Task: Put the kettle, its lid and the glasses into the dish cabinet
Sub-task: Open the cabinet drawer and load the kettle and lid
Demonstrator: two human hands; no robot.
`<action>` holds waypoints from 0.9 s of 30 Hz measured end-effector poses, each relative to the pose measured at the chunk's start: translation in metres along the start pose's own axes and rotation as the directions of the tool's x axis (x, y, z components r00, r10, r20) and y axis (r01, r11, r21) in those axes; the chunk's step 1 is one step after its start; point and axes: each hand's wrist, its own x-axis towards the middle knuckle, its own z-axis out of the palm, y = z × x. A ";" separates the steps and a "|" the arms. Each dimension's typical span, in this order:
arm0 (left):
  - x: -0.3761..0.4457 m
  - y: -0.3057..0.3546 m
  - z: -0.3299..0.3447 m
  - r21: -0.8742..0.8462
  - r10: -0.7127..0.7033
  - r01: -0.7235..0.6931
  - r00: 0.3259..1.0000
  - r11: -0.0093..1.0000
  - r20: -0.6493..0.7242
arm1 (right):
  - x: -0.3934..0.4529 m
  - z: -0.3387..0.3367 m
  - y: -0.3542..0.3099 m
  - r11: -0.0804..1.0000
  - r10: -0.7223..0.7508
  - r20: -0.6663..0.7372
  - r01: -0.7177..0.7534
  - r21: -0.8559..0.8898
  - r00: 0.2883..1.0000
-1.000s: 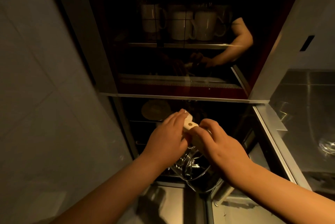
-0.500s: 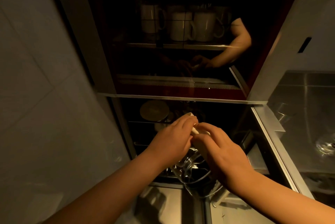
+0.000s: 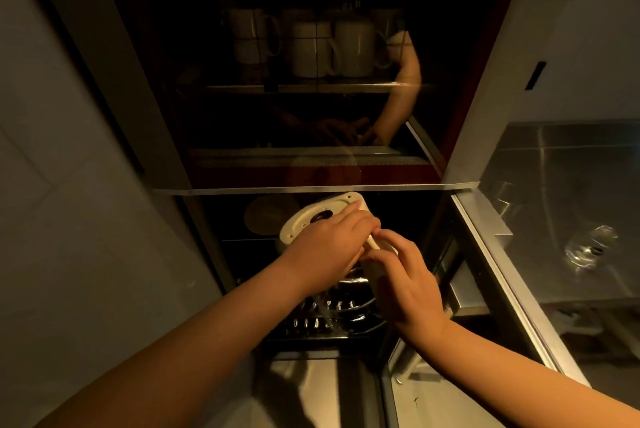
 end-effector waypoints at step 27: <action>0.049 -0.018 0.045 0.146 0.337 -0.354 0.933 0.924 0.128 | -0.025 0.071 0.039 0.990 0.123 -0.381 -0.141 -0.020 0.916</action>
